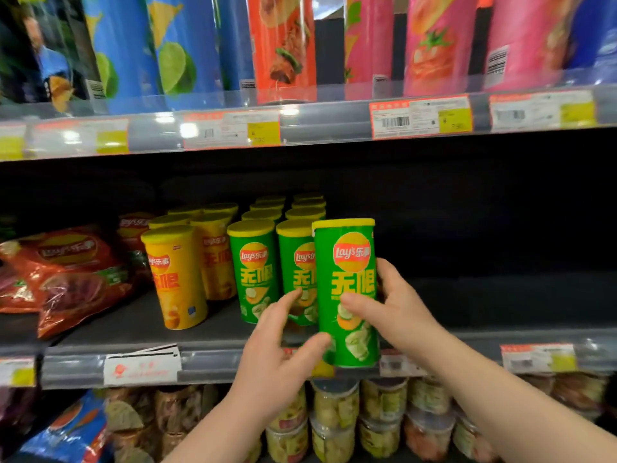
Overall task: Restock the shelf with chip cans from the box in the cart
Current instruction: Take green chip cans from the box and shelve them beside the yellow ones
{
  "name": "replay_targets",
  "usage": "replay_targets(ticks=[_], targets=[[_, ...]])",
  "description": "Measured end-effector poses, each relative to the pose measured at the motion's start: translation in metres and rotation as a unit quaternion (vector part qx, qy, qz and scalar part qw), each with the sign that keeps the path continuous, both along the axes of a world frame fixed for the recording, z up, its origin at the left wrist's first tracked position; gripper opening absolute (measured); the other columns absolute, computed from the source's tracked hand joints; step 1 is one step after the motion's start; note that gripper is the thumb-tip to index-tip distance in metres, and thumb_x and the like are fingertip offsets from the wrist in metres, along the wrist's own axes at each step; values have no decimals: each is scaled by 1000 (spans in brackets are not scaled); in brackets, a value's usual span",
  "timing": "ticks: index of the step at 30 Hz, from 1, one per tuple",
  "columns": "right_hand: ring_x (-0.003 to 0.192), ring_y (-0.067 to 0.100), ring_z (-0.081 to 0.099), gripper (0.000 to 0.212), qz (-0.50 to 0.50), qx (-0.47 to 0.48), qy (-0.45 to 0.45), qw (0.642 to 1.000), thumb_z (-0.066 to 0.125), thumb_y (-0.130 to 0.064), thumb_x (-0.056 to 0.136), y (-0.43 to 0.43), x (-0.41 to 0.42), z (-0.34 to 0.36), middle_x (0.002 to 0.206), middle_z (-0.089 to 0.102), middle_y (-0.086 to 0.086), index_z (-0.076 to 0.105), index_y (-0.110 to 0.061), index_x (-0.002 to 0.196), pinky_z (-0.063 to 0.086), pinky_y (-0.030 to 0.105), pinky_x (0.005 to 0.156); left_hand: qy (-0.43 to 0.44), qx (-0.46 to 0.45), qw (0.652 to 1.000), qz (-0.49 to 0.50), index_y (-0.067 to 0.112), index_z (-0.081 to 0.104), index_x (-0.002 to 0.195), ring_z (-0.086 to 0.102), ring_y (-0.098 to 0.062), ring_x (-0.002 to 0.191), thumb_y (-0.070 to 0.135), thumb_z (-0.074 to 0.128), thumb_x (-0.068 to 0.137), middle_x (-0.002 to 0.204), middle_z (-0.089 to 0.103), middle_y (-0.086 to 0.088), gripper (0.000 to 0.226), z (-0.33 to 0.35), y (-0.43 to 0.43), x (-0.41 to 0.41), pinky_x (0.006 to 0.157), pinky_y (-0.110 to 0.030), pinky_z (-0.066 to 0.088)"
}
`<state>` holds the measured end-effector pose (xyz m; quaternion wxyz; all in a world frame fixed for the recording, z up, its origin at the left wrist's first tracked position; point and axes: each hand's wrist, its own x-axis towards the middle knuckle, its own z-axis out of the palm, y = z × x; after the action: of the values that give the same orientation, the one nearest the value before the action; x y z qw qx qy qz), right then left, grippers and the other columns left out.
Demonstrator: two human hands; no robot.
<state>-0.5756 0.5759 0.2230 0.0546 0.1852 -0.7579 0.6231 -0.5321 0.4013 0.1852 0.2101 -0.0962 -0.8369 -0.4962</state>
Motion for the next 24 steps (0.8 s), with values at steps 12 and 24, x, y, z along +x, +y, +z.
replay_targets(ticks=[12,24], targets=[[97,14,52,62,-95,84,-36,991,75,-18,79,34,-100,8,118,57,6,39,-12,130,42,28,83,141,-386,896,168,29,64,72,57,-16,63,47,46,75,70,55,13,26,-46,-39,-40,56,-24,30],[120,26,52,78,-68,120,-69,988,76,-11,78,22,-155,-2,133,52,11,30,-11,141,42,29,86,133,-355,909,175,29,63,76,57,-15,66,47,50,75,73,56,14,23,-49,-37,-40,55,-30,42]])
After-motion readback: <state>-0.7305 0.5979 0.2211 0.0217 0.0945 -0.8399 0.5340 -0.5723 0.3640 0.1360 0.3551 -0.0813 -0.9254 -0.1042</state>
